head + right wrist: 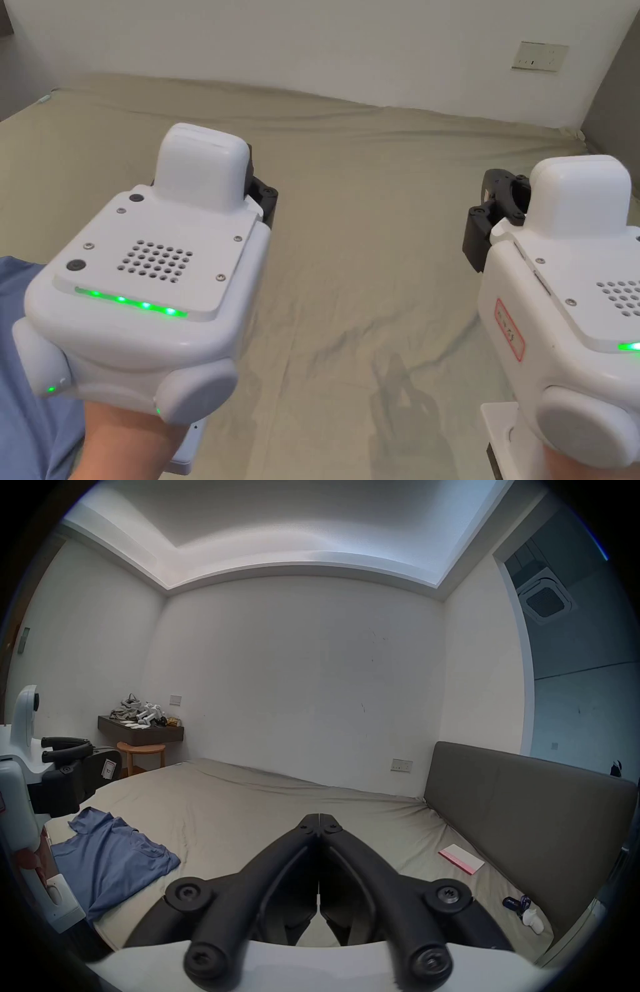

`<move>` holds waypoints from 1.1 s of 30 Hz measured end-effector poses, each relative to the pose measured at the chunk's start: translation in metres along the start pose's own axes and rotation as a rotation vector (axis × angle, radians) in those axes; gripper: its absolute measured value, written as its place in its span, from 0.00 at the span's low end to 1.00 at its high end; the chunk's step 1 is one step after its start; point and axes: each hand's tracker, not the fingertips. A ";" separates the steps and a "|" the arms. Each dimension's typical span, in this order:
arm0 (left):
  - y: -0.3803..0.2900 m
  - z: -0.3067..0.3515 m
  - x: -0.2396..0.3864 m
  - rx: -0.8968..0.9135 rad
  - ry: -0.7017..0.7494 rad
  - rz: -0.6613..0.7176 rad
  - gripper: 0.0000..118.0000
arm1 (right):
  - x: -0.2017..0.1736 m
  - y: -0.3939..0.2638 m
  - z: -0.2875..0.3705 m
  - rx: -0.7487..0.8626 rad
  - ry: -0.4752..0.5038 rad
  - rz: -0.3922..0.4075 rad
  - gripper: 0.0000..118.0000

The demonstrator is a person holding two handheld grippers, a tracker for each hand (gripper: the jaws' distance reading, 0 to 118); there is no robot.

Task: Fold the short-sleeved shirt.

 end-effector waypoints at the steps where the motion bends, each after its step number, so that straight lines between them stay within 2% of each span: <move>1: 0.000 -0.001 -0.002 0.000 0.005 0.000 0.00 | 0.000 -0.001 -0.001 -0.002 0.004 -0.004 0.01; 9: 0.004 0.007 -0.022 -0.005 0.069 0.019 0.00 | -0.011 -0.002 -0.004 -0.008 0.042 0.024 0.01; 15: 0.009 0.025 -0.056 -0.007 0.172 0.006 0.00 | -0.037 0.010 -0.008 0.028 0.127 0.021 0.01; 27: 0.005 0.095 -0.147 -0.038 0.490 -0.017 0.00 | -0.142 0.024 -0.015 0.077 0.425 0.001 0.01; 33: -0.006 0.116 -0.172 -0.072 0.562 -0.013 0.00 | -0.185 0.025 -0.013 0.085 0.528 0.026 0.01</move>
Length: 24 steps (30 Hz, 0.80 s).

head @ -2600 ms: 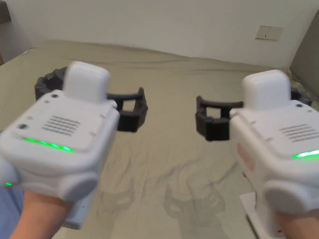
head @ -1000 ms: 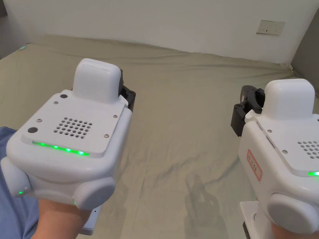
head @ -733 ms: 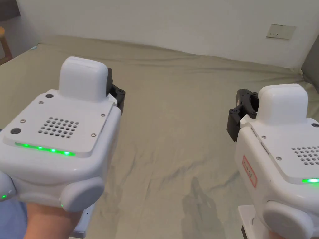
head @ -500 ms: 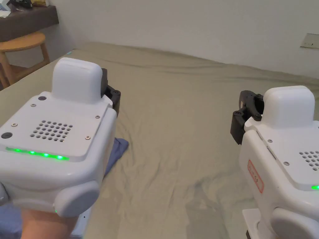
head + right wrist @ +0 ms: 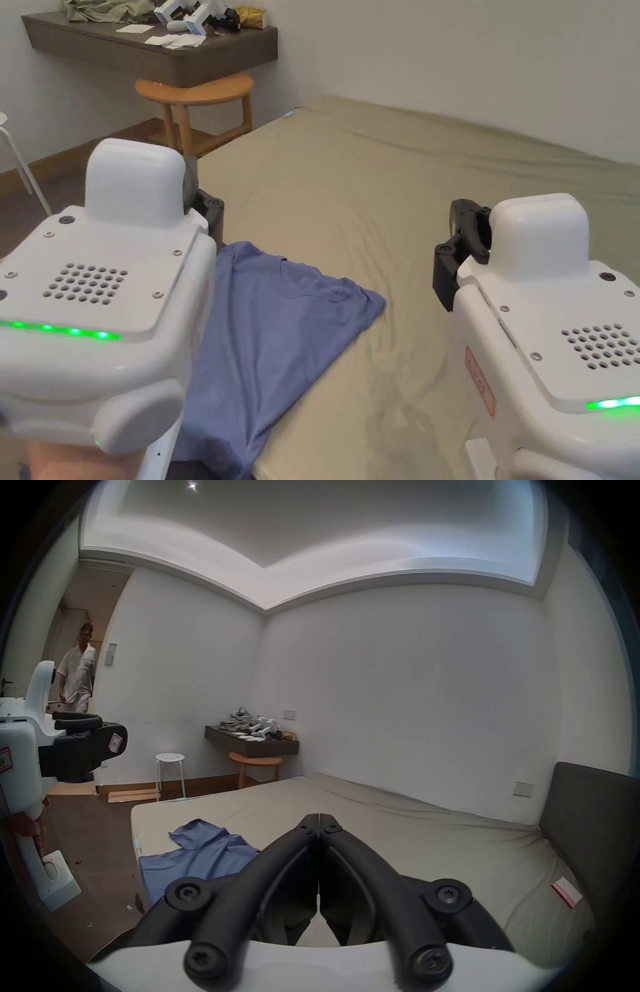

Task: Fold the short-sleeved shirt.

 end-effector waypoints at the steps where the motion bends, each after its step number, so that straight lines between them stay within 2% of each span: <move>1: -0.003 -0.001 -0.003 -0.006 0.007 -0.001 0.00 | -0.004 0.000 -0.003 -0.002 0.011 0.002 0.01; 8: -0.027 -0.021 -0.009 -0.077 0.010 -0.005 0.00 | -0.014 -0.012 -0.020 -0.029 0.043 0.010 0.01; 12: -0.051 -0.053 -0.006 -0.186 -0.021 -0.023 0.00 | -0.011 -0.026 -0.035 -0.086 0.039 0.015 0.01; 18: -0.114 -0.135 -0.004 -0.392 -0.119 0.036 0.00 | 0.001 -0.046 -0.056 -0.160 0.016 0.037 0.01; 24: -0.202 -0.238 0.002 -0.686 -0.154 0.043 0.00 | 0.023 -0.059 -0.078 -0.230 -0.044 0.044 0.01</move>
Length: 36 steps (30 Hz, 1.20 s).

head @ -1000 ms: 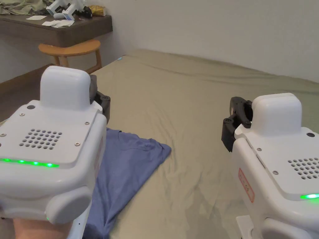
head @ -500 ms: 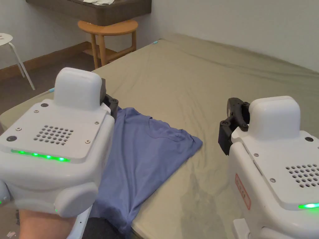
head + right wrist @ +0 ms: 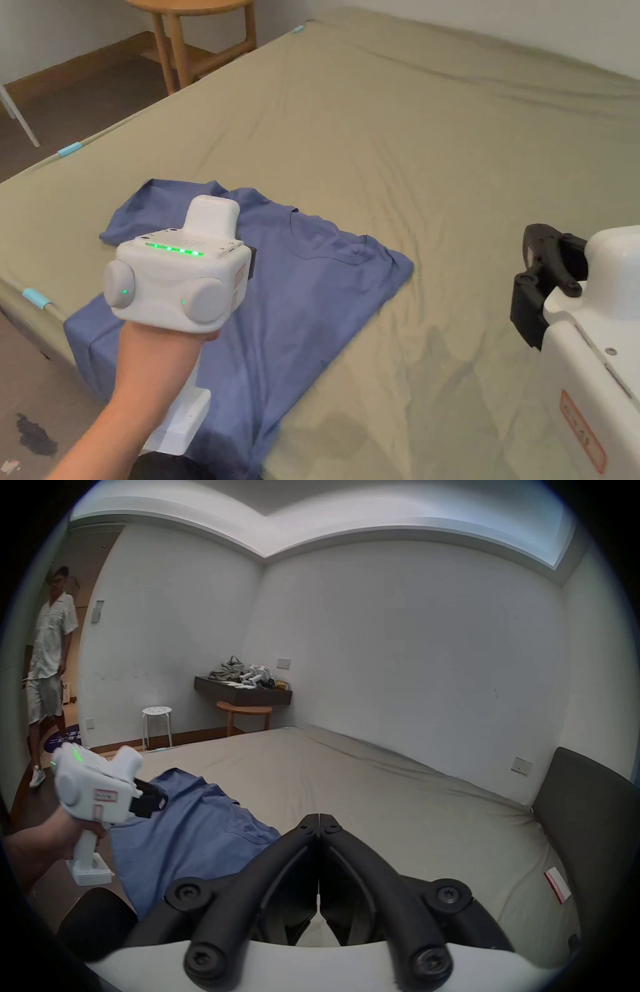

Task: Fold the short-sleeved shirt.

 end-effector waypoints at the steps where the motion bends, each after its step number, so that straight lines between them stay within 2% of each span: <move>1: -0.003 -0.023 -0.002 -0.047 0.002 -0.016 0.00 | 0.004 -0.001 -0.003 -0.012 -0.009 -0.002 0.01; 4: -0.016 -0.078 -0.005 -0.179 0.031 -0.072 0.00 | 0.012 -0.007 -0.010 -0.039 -0.034 -0.002 0.01; 5: -0.020 -0.089 -0.007 -0.185 0.034 -0.062 0.15 | 0.015 -0.009 -0.012 -0.048 -0.041 0.000 0.01; 6: -0.023 -0.101 -0.010 -0.220 0.040 -0.026 0.46 | 0.017 -0.011 -0.014 -0.059 -0.050 0.001 0.01; 7: -0.026 -0.111 -0.013 -0.277 0.017 0.002 0.87 | 0.019 -0.014 -0.016 -0.069 -0.054 0.000 0.01; 8: -0.030 -0.117 -0.015 -0.267 -0.006 0.033 1.00 | 0.021 -0.016 -0.018 -0.081 -0.057 -0.003 0.01; 10: -0.031 -0.124 -0.011 -0.255 0.008 0.025 0.97 | 0.023 -0.021 -0.022 -0.101 -0.061 -0.011 0.01; 12: -0.033 -0.132 -0.012 -0.268 0.011 0.016 1.00 | 0.024 -0.026 -0.025 -0.119 -0.065 -0.015 0.01; 16: -0.026 -0.132 -0.013 -0.299 -0.013 0.024 1.00 | 0.022 -0.033 -0.029 -0.144 -0.060 -0.027 0.01; 18: -0.026 -0.126 -0.007 -0.288 -0.015 0.001 0.92 | 0.021 -0.035 -0.028 -0.149 -0.052 -0.038 0.01; 20: -0.025 -0.112 -0.002 -0.243 -0.046 -0.015 0.65 | 0.019 -0.035 -0.026 -0.149 -0.051 -0.040 0.01; 22: -0.024 -0.104 0.008 -0.222 -0.049 -0.032 0.28 | 0.018 -0.034 -0.024 -0.146 -0.050 -0.039 0.01; 24: -0.024 -0.106 0.010 -0.203 -0.042 -0.077 0.00 | 0.018 -0.032 -0.020 -0.143 -0.049 -0.042 0.01; 25: -0.025 -0.109 0.010 -0.190 -0.011 -0.094 0.00 | 0.019 -0.031 -0.018 -0.141 -0.049 -0.044 0.01; 29: -0.029 -0.107 -0.014 -0.179 -0.128 0.078 0.00 | 0.023 -0.025 -0.001 -0.122 -0.057 -0.058 0.01; 36: -0.010 -0.027 -0.022 0.114 -0.181 0.169 0.00 | 0.034 -0.015 0.031 -0.085 -0.097 -0.082 0.01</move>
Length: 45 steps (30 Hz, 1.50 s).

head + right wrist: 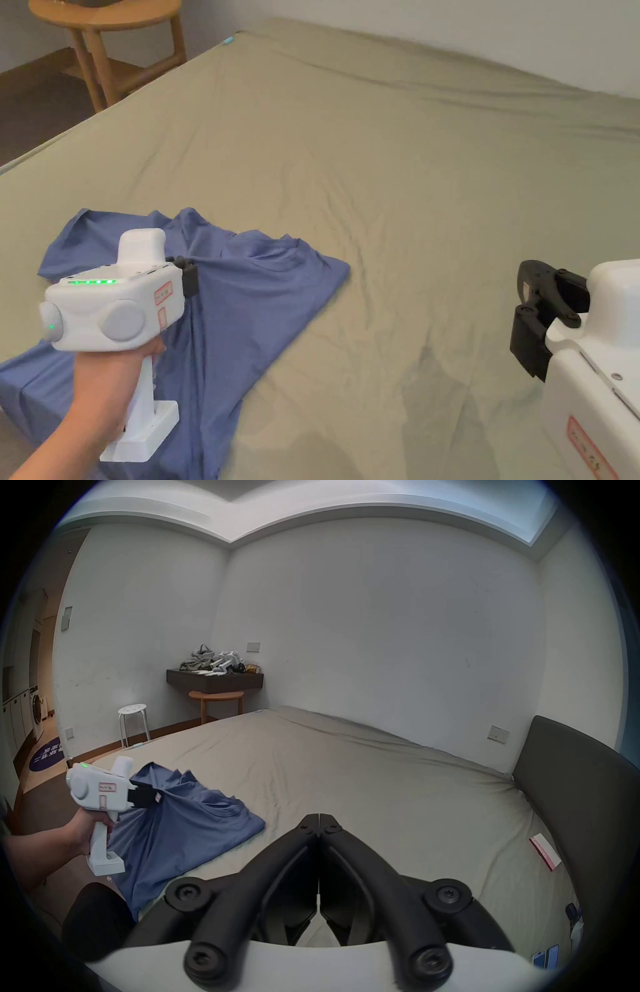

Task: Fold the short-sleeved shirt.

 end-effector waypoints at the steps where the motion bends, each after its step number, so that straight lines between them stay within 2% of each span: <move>1: 0.006 0.014 0.005 0.029 -0.007 -0.002 0.00 | 0.002 0.002 0.005 0.009 -0.006 -0.006 0.01; 13: 0.096 0.197 0.074 0.504 -0.084 -0.139 0.00 | 0.025 0.014 0.067 0.126 -0.052 -0.062 0.01; 18: 0.140 0.261 0.117 0.684 -0.066 -0.297 0.00 | 0.043 0.017 0.093 0.173 -0.093 -0.091 0.01; 23: 0.180 0.298 0.161 0.822 -0.113 -0.411 0.00 | 0.067 0.016 0.116 0.212 -0.161 -0.133 0.01; 30: 0.218 0.312 0.228 0.909 -0.232 -0.528 0.00 | 0.100 0.010 0.146 0.239 -0.267 -0.164 0.01; 36: 0.225 0.296 0.308 0.920 -0.382 -0.630 0.00 | 0.128 0.001 0.166 0.237 -0.363 -0.165 0.01; 40: 0.213 0.261 0.369 0.844 -0.475 -0.690 0.00 | 0.147 -0.009 0.175 0.221 -0.426 -0.161 0.01; 45: 0.168 0.178 0.445 0.665 -0.524 -0.816 0.00 | 0.170 -0.028 0.173 0.174 -0.472 -0.169 0.01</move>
